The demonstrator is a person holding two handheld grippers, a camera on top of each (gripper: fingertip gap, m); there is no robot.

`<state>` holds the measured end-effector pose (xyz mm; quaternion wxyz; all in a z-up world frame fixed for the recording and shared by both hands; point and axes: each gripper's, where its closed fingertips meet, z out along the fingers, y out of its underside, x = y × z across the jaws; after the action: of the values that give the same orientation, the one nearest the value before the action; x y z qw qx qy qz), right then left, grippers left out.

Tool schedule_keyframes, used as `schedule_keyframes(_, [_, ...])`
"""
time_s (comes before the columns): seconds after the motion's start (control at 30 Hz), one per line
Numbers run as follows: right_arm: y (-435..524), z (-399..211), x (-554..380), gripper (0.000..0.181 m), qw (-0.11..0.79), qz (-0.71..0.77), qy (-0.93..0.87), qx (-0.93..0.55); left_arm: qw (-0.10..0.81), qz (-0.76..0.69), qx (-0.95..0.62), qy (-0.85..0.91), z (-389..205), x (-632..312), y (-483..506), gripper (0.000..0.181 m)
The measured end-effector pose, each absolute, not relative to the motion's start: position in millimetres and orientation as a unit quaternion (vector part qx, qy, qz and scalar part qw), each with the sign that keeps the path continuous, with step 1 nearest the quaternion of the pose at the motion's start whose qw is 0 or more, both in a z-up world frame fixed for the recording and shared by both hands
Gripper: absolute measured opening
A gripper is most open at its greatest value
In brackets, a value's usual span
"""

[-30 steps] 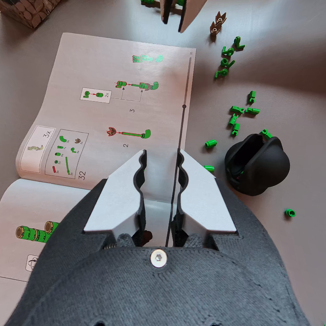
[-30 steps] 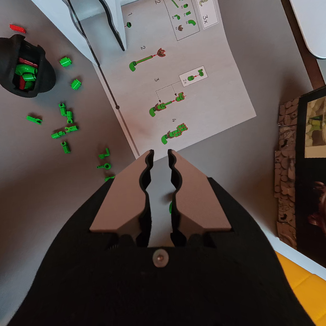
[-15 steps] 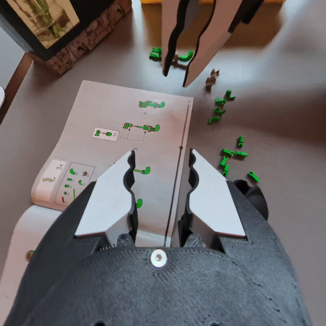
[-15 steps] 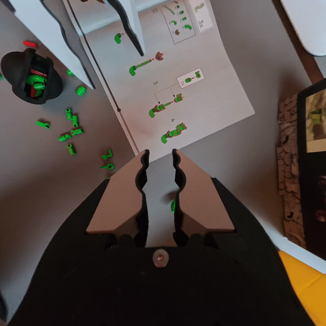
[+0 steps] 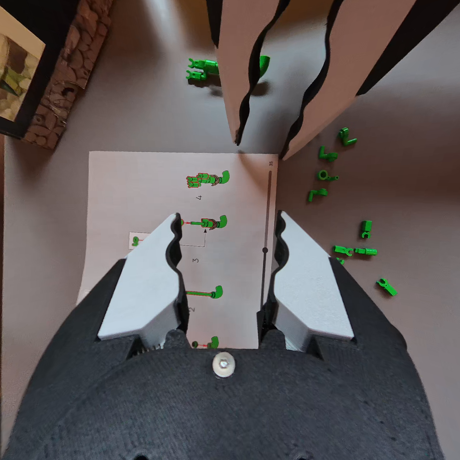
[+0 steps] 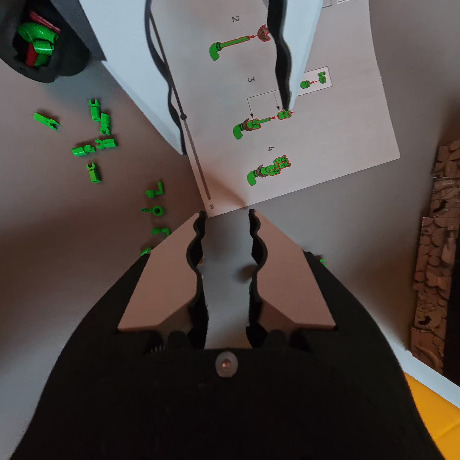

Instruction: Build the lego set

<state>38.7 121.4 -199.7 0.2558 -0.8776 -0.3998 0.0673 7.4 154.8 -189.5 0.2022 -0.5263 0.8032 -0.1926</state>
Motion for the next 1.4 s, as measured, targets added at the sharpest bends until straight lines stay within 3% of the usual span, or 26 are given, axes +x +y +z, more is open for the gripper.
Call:
schedule_keyframes(0.27, [115.5,-203.8,35.8,0.031,0.236,0.096,-0.38,-0.889,0.174,-0.225,-0.542,0.791,-205.1,-0.3,148.2,0.074])
schedule_keyframes(0.6, [124.3,-203.5,34.7,0.008,0.248,0.097,-0.369,-0.89,0.191,-0.251,-0.544,0.778,-204.7,1.1,147.2,0.074])
schedule_keyframes(1.0, [129.5,-203.6,24.9,0.008,0.26,0.11,-0.375,-0.883,0.207,-0.276,-0.548,0.762,-203.0,2.7,148.0,0.065])
schedule_keyframes(1.4, [126.0,-176.5,36.3,0.015,0.31,0.109,-0.364,-0.872,0.156,-0.38,-0.587,0.698,-193.9,2.4,149.9,0.055])
